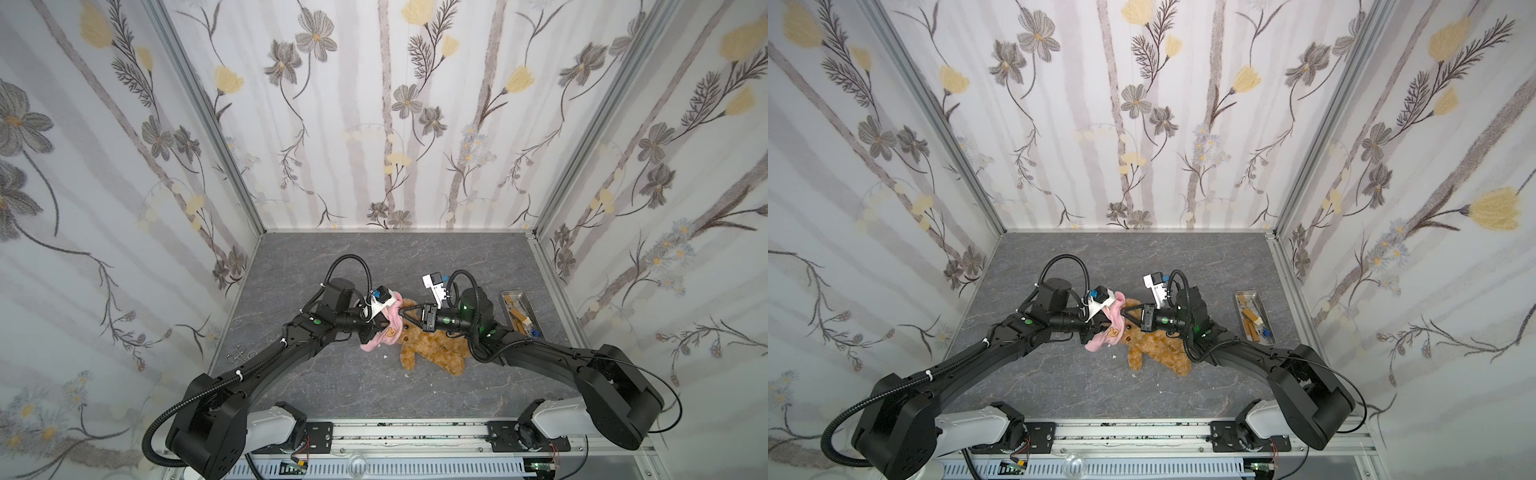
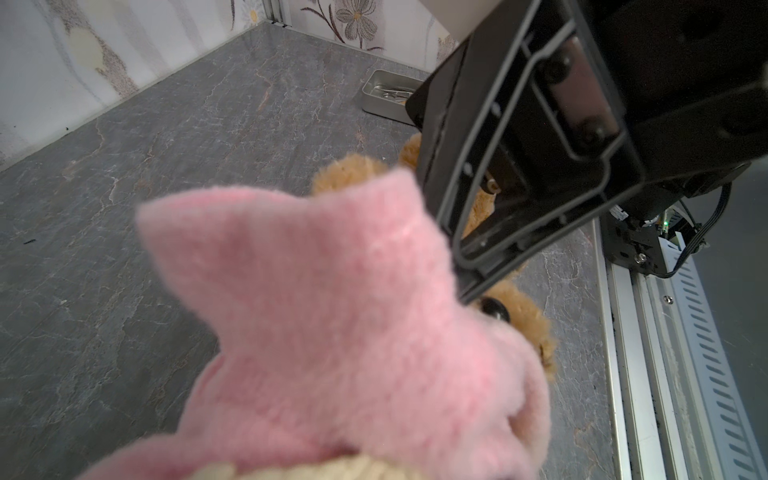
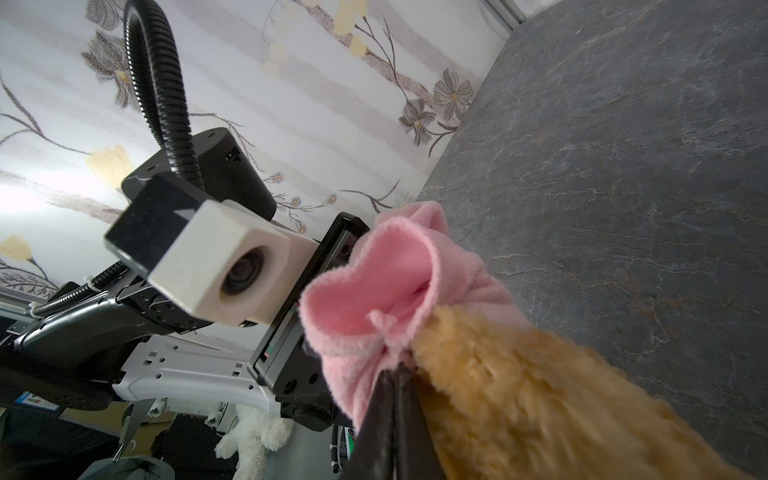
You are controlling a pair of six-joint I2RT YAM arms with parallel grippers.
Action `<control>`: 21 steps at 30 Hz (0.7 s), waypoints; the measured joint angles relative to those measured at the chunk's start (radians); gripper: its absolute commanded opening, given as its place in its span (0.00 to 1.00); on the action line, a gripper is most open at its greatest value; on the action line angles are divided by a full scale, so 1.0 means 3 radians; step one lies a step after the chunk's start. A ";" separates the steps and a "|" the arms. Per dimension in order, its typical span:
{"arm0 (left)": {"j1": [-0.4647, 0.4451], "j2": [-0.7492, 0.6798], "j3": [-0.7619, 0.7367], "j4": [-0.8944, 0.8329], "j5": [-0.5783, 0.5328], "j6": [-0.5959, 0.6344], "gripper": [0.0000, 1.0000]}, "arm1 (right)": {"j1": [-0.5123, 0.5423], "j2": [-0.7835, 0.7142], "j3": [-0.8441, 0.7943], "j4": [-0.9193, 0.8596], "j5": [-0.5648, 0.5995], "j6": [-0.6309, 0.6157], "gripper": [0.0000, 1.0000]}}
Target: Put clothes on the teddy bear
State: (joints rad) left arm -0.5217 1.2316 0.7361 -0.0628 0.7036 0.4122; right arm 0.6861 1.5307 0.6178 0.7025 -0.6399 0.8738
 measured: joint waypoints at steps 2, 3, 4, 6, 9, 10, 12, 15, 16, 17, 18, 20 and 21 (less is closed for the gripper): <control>-0.0009 -0.0023 -0.0015 0.0014 -0.0008 0.0017 0.00 | -0.0023 -0.0106 -0.0036 -0.0045 0.0114 0.0027 0.00; -0.0018 -0.0037 -0.0025 0.0018 -0.0013 0.0024 0.00 | -0.0032 -0.0149 -0.0045 -0.0065 0.0181 0.0028 0.00; -0.0028 -0.0057 -0.0039 0.0020 -0.0015 0.0037 0.00 | -0.0039 -0.0193 -0.0055 -0.0083 0.0253 0.0041 0.00; -0.0043 -0.0088 -0.0066 0.0023 -0.0032 0.0074 0.00 | -0.0041 -0.0273 -0.0075 -0.0121 0.0392 0.0075 0.00; -0.0061 -0.0117 -0.0084 0.0032 -0.0070 0.0118 0.00 | -0.0039 -0.0385 -0.0114 -0.0215 0.0613 0.0114 0.00; -0.0066 -0.0122 -0.0084 0.0041 -0.0079 0.0123 0.00 | -0.0039 -0.0417 -0.0125 -0.0263 0.0687 0.0116 0.00; -0.0066 -0.0137 -0.0084 0.0047 -0.0098 0.0134 0.00 | -0.0038 -0.0467 -0.0153 -0.0331 0.0807 0.0120 0.00; -0.0066 -0.0167 -0.0084 0.0070 -0.0141 0.0131 0.00 | -0.0038 -0.0548 -0.0237 -0.0431 0.0987 0.0139 0.00; -0.0067 -0.0179 -0.0084 0.0084 -0.0163 0.0118 0.00 | -0.0039 -0.0577 -0.0275 -0.0444 0.1036 0.0139 0.00; -0.0069 -0.0193 -0.0084 0.0098 -0.0175 0.0104 0.00 | -0.0043 -0.0617 -0.0314 -0.0474 0.1087 0.0140 0.00; -0.0069 -0.0207 -0.0085 0.0120 -0.0187 0.0099 0.00 | -0.0048 -0.0652 -0.0357 -0.0491 0.1124 0.0141 0.00; -0.0072 -0.0234 -0.0106 0.0175 -0.0197 0.0069 0.00 | -0.0071 -0.0717 -0.0440 -0.0535 0.1181 0.0155 0.00; -0.0074 -0.0247 -0.0121 0.0196 -0.0202 0.0038 0.00 | -0.0084 -0.0731 -0.0463 -0.0552 0.1194 0.0167 0.00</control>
State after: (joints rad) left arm -0.5438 1.1576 0.6998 -0.0040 0.6430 0.4236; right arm 0.6609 1.3113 0.4789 0.5369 -0.2817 0.9237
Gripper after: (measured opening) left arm 0.070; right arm 0.049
